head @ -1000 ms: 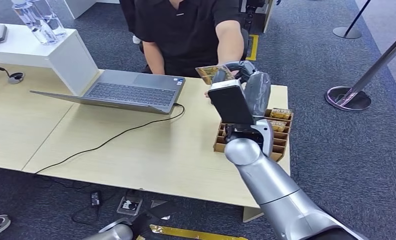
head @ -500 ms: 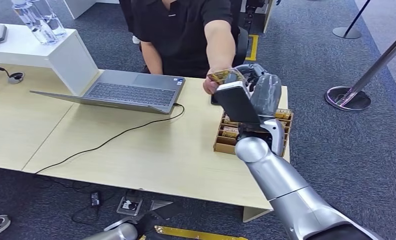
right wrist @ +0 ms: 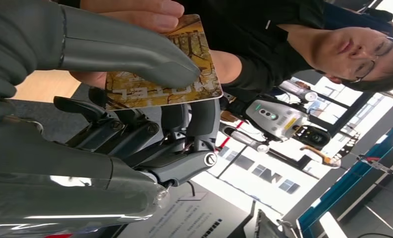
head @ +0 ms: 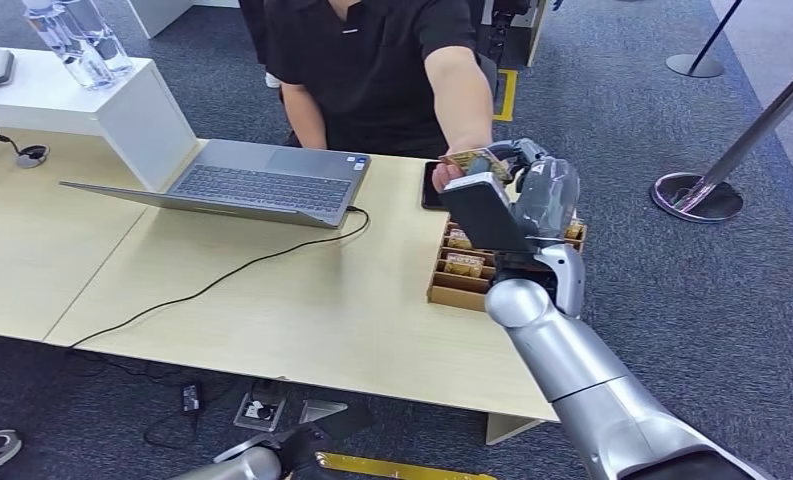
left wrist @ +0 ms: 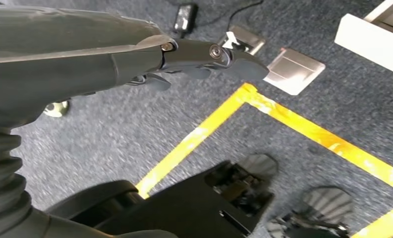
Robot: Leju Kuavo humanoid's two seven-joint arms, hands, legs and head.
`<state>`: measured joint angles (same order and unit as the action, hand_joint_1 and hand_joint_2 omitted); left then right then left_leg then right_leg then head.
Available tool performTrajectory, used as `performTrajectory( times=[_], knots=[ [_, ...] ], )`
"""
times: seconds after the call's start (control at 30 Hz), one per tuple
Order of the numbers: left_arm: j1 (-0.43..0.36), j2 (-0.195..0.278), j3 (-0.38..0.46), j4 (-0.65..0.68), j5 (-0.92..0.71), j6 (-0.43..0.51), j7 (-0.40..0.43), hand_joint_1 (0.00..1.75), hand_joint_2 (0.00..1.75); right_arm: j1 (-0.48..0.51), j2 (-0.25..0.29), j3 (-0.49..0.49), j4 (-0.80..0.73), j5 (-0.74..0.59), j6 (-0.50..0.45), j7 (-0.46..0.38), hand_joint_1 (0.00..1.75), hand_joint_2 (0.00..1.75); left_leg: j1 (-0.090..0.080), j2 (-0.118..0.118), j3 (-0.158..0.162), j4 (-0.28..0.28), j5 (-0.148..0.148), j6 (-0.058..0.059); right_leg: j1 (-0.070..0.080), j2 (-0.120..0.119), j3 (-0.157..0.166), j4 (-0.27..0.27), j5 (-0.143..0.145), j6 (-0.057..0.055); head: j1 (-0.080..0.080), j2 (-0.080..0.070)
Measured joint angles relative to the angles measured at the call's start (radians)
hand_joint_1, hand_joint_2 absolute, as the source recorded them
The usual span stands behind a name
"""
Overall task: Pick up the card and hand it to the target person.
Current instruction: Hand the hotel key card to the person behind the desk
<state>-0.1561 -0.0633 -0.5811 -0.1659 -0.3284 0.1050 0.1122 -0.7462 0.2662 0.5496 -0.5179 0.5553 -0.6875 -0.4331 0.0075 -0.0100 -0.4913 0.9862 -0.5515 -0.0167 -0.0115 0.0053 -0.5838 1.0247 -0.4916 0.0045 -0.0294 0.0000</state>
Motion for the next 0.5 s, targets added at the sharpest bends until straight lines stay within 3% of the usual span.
performTrajectory(
  times=[0.03,0.13,0.17,0.23,0.27,0.37,0.5],
  knots=[
    [0.0,0.0,-0.004,0.0,-0.01,0.0,0.002,0.0,1.75,0.001,0.0,-0.005,0.0,0.0,-0.001,-0.005,1.75,1.75,0.0,0.0,0.0,0.0,0.0,0.0,0.0,0.0,0.0,0.0,0.0,0.0,0.0,0.0],
    [-0.002,0.0,-0.017,0.0,-0.027,0.0,0.008,0.0,1.75,0.01,-0.002,-0.022,-0.001,0.008,-0.007,-0.022,0.61,1.75,0.0,0.0,0.0,0.0,0.0,0.0,0.0,0.0,0.0,0.0,0.0,0.0,0.0,0.0],
    [-0.003,0.0,-0.019,0.0,-0.026,0.002,0.011,0.0,1.31,0.014,-0.003,-0.031,-0.003,0.014,-0.008,-0.028,0.17,1.75,0.0,0.0,0.0,0.0,0.0,0.0,0.0,0.0,0.0,0.0,0.0,0.0,0.0,0.0],
    [-0.005,0.0,-0.019,0.0,-0.021,0.008,0.015,0.0,0.44,0.021,-0.003,-0.05,-0.01,0.026,-0.009,-0.036,0.03,1.75,0.0,0.0,0.0,0.0,0.0,0.0,0.0,0.0,0.0,0.0,0.0,0.0,0.0,0.0],
    [-0.007,0.0,-0.018,0.0,-0.019,0.011,0.017,0.0,0.0,0.024,-0.003,-0.059,-0.012,0.029,-0.01,-0.04,0.0,1.31,0.0,0.0,0.0,0.0,0.0,0.0,0.0,0.0,0.0,0.0,0.0,0.0,0.0,0.0],
    [-0.012,0.0,-0.018,0.0,-0.019,0.015,0.02,0.0,0.0,0.032,-0.004,-0.083,-0.021,0.031,-0.01,-0.047,0.0,0.0,0.0,0.0,0.0,0.0,0.0,0.0,0.0,0.0,0.0,0.0,0.0,0.0,0.0,0.0],
    [-0.013,0.0,-0.018,0.0,-0.02,0.018,0.02,0.0,0.0,0.043,-0.006,-0.112,-0.034,0.031,-0.01,-0.057,0.0,0.0,0.0,0.0,0.0,0.0,0.0,0.0,0.0,0.0,0.0,0.0,0.0,0.0,0.0,0.0]
  ],
)
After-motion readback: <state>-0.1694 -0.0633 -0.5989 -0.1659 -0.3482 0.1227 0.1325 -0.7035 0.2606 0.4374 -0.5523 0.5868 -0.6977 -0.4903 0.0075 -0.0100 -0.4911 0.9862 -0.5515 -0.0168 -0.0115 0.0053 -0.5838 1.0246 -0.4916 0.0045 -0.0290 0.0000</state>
